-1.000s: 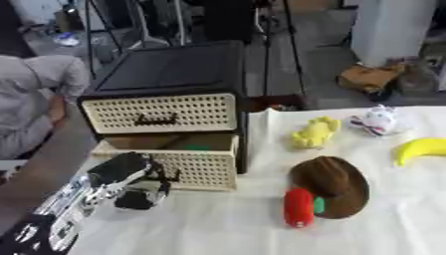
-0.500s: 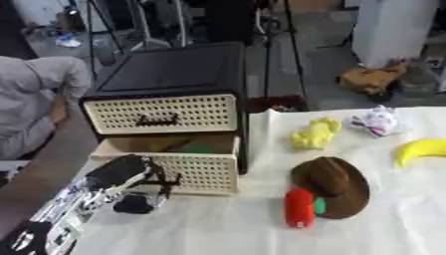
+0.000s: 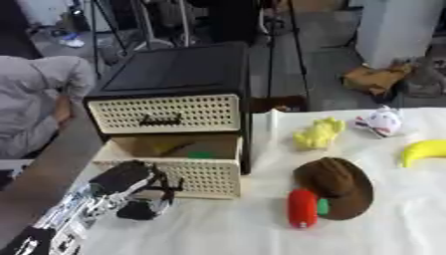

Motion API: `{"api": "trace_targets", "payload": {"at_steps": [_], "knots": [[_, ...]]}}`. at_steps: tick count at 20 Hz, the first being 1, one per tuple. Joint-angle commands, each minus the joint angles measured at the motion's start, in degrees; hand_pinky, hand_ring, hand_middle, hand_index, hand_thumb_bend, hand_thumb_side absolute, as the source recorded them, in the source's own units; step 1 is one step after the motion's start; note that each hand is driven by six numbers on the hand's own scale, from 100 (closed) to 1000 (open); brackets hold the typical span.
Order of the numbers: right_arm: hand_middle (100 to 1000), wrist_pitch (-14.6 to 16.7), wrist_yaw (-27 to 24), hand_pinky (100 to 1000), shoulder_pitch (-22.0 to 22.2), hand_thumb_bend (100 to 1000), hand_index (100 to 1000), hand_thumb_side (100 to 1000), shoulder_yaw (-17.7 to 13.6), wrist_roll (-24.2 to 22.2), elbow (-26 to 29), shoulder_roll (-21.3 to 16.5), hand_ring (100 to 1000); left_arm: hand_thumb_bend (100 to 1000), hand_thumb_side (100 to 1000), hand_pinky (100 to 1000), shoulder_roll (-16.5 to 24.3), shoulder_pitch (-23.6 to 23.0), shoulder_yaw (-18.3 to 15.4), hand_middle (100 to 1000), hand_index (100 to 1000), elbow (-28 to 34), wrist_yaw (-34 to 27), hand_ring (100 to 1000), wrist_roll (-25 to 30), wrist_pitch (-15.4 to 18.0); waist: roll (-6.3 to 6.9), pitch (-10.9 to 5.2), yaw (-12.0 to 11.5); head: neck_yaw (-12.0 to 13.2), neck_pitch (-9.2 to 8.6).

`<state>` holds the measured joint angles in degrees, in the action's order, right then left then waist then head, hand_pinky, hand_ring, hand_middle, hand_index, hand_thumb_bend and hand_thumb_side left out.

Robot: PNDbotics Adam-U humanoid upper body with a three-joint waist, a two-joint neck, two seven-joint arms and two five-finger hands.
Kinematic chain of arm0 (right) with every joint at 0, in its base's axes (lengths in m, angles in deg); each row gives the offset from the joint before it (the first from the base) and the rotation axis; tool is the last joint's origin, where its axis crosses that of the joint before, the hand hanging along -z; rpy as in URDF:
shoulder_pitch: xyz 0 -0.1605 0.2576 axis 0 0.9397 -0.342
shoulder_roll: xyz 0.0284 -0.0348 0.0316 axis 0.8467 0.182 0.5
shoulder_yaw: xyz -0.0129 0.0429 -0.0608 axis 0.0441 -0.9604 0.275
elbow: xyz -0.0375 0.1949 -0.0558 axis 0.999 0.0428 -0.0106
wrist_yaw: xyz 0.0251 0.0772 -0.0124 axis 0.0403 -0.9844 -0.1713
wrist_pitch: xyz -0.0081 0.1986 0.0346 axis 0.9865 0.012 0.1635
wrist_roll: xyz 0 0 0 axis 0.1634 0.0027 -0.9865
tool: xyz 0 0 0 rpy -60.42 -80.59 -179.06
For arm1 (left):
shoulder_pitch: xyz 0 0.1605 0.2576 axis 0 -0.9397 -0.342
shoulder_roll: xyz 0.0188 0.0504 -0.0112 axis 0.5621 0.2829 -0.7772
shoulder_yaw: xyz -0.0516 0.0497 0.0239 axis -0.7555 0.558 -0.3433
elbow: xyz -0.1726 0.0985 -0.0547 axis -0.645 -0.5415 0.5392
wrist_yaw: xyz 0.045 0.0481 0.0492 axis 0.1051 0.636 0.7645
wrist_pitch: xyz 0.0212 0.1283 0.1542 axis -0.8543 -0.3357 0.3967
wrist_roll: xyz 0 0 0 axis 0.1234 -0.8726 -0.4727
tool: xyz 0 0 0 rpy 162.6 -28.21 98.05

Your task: Pick up objects from table and place into drawer.

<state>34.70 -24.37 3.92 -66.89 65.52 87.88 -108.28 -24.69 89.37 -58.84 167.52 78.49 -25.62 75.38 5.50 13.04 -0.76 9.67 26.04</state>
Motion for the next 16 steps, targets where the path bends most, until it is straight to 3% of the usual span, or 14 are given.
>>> {"api": "trace_targets", "payload": {"at_steps": [1, 16], "knots": [[596, -0.03, 0.34, 585, -0.45, 100, 741, 818, -0.64, 0.25, 0.88, -1.84, 735, 100, 621, 100, 0.07, 0.05, -0.35, 100, 592, 1.68, 0.61, 100, 0.15, 0.13, -0.17, -1.31, -0.09, -0.24, 0.25], [596, -0.21, 0.75, 585, 0.52, 100, 741, 814, -0.83, 0.76, 0.88, -2.28, 735, 100, 617, 100, 0.11, -2.52, 0.11, 100, 558, 7.26, 1.13, 100, -1.07, 0.94, 0.29, -2.33, -0.64, -0.96, 0.77]]}}
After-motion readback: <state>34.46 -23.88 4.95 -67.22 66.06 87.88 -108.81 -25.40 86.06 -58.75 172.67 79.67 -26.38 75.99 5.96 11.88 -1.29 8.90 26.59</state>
